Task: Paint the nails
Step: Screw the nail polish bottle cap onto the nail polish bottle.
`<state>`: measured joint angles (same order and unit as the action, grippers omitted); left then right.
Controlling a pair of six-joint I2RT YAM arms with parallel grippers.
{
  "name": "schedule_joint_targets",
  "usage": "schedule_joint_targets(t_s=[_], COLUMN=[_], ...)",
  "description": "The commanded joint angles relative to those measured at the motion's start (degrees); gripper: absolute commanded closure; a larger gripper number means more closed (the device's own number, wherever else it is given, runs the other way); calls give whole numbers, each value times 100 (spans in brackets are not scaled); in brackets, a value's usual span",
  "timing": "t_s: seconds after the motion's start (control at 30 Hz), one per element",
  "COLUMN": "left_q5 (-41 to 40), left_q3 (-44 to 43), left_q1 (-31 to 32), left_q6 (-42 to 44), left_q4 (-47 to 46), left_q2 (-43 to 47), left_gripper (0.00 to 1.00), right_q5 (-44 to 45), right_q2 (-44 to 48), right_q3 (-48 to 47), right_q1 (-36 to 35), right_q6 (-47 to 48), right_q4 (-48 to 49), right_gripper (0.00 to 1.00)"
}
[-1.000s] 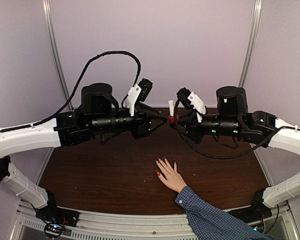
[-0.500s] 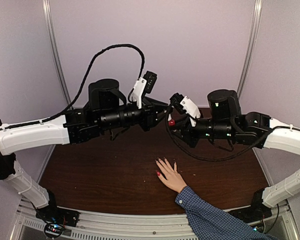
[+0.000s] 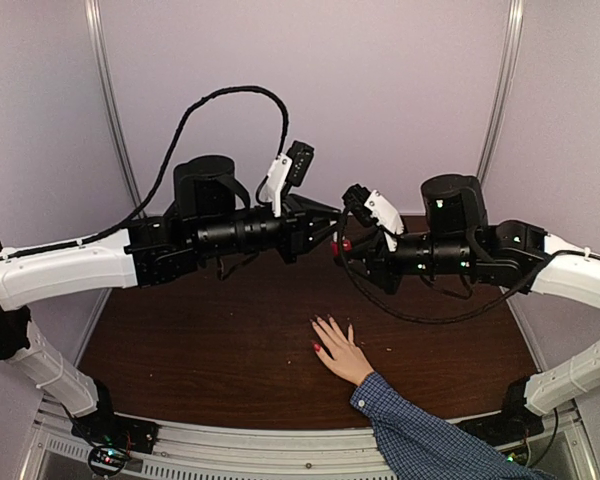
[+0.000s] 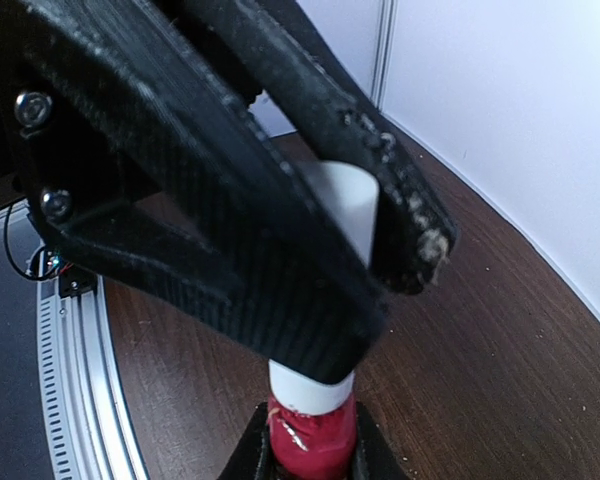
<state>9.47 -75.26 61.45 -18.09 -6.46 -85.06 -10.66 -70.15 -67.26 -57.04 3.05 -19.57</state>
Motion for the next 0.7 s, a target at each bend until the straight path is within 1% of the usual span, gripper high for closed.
schedule_joint_targets(t_s=[0.0,0.1,0.27,0.43,0.53,0.67], left_q5=[994,1610,2538,3715,4224,4686], left_q3=[82,127,151,75,53,-58], left_q1=[-26,-19,-20,-22,-19,-19], left_q6=[67,68,97,112,85,21], left_q4=[-318,-431,-575,-769,-860,-857], left_q2=[146,149,111,-5,-75,-199], left_gripper=[100,100,100,100,100,100], right_q5=[-1092,-1703,-2454,-3222,-3581,-3885], right_q2=[234,335,500,636,698,675], right_q3=[-222,-245,-289,-309,-307,-428], right_q1=[44,86,137,169,169,168], right_q6=[167,248,389,587,696,740], right_q4=[268,379,540,653,697,607], right_gripper=[100,100,100,100,100,100])
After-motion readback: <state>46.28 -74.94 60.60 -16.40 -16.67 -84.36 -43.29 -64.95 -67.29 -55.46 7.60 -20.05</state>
